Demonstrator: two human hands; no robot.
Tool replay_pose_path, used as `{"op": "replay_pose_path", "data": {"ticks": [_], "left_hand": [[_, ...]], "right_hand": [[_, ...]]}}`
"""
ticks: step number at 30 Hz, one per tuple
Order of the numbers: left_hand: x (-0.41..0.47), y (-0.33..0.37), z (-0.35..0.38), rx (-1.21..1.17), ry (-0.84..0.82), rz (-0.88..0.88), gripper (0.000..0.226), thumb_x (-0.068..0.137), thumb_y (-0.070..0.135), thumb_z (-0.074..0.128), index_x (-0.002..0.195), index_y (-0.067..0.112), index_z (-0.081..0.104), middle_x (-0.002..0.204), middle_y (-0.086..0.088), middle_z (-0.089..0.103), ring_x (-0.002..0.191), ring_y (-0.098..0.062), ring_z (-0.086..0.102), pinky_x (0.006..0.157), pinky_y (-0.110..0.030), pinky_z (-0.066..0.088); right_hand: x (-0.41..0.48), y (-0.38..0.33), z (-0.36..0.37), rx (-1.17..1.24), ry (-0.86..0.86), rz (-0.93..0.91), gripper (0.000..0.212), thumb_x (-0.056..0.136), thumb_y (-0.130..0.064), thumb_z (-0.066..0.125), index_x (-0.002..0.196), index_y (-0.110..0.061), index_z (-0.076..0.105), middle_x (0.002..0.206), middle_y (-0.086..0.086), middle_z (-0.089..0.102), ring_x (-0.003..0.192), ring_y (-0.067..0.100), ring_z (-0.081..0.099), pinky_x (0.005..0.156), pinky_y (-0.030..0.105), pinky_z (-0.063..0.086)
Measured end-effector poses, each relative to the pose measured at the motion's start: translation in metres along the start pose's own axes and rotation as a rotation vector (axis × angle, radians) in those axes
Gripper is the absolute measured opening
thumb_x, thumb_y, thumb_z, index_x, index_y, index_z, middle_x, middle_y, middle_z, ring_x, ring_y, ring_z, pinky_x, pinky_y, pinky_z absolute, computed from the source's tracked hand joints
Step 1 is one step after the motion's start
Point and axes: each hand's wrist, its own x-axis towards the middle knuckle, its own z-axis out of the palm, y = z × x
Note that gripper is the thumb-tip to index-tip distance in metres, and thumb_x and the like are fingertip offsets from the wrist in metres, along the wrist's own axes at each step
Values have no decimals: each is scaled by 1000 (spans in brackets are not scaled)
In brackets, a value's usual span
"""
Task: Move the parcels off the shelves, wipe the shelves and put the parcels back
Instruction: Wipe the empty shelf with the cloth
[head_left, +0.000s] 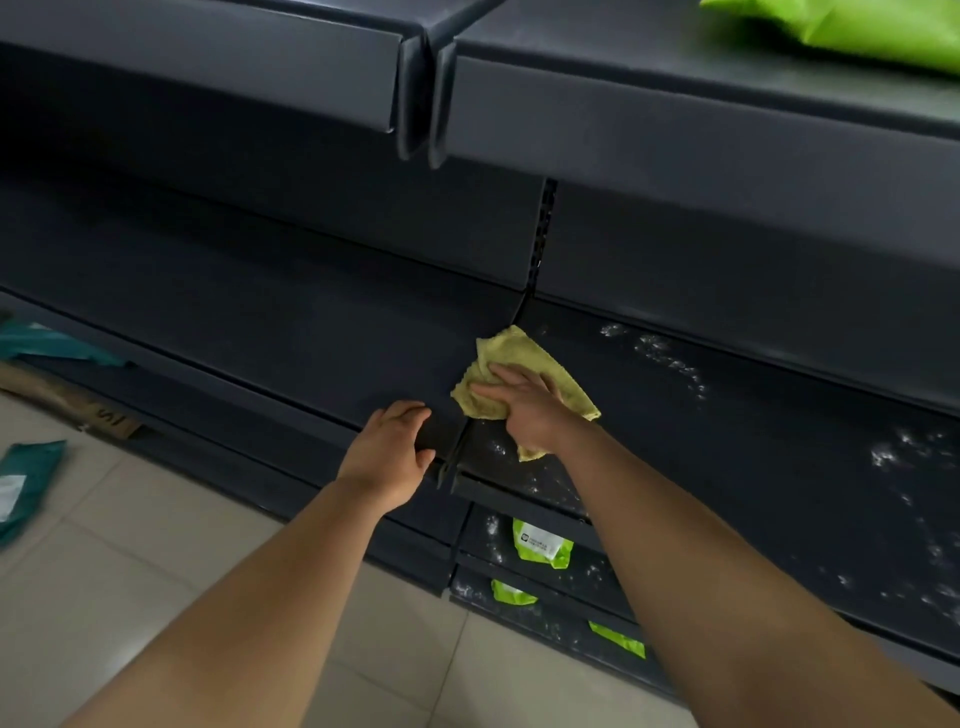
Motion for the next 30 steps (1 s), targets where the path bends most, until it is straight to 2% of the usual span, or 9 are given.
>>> {"op": "replay_pose_path", "data": {"ticks": [5,10,16,21,26,30], "left_hand": [[-7,-3,-4,-41,17,-20,44,97,15,45,141,12,44,145,2,38,130,-20,37,107,-28,35],[-19,5,-2,-78,-29,-67,44,97,12,41,140,10,44,149,1,33,134,-19,34,111,-29,31],[-32,25,5,-102,-83,-85,46,97,10,41,143,10,40,152,1,28,138,-19,30,113,-31,30],[-40,45,10,-83,-106,-61,45,98,12,39,143,11,39,152,0,26,138,-20,30,113,-33,31],[-39,68,13,-80,-125,-39,48,98,9,39,146,10,35,153,-1,25,138,-21,30,114,-34,30],[-37,84,18,-62,-135,-25,49,98,9,40,146,9,33,154,-3,25,139,-22,29,114,-35,29]], "right_hand": [[-29,-7,15,84,21,-96,76,80,11,42,139,-38,46,159,-11,13,146,12,2,116,36,-10],[-61,-11,34,126,43,-140,76,81,14,41,138,-35,48,159,-10,14,146,11,2,116,35,-13],[-97,10,43,150,104,-166,62,85,13,44,129,-27,60,154,-9,29,143,11,16,114,24,-5],[-121,32,43,257,162,-72,53,84,15,45,114,-20,71,143,-12,44,133,14,33,113,18,16],[-143,65,35,394,174,90,45,81,19,48,91,-13,77,132,-6,55,126,9,46,98,6,29],[-155,84,26,544,200,208,44,83,19,44,87,-11,76,117,-10,53,114,4,49,96,8,29]]}}
